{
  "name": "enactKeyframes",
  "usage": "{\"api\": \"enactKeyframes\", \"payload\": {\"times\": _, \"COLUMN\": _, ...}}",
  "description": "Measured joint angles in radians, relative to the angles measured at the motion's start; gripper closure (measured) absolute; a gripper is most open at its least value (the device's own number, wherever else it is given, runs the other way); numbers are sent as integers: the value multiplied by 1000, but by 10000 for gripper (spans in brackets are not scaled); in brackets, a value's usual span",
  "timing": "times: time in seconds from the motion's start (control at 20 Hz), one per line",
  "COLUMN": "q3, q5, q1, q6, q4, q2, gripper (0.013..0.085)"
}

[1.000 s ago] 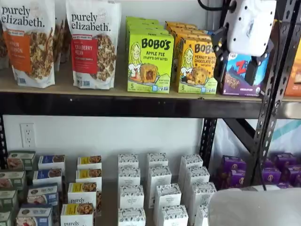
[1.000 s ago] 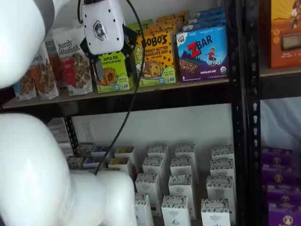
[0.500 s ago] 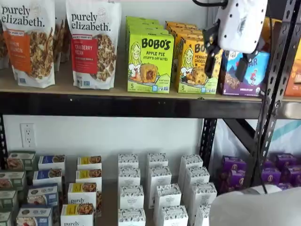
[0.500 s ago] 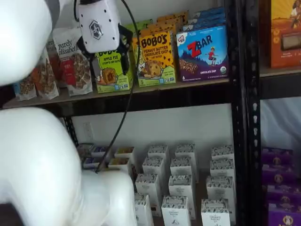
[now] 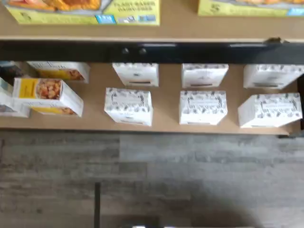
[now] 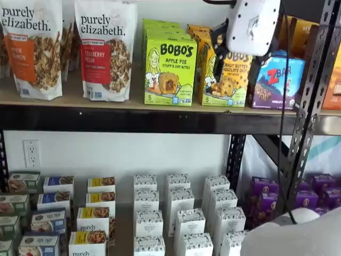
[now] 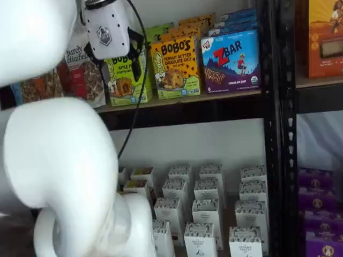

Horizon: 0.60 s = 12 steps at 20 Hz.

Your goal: Pick the green box on the top shelf, the fourth from the left

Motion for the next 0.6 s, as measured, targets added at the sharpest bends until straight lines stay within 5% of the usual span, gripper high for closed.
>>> {"api": "enactKeyframes", "payload": {"times": 0.6, "q3": 3, "q5": -214, "q1": 100, "q6": 91, "q4": -39, "q2": 88, "gripper": 130}}
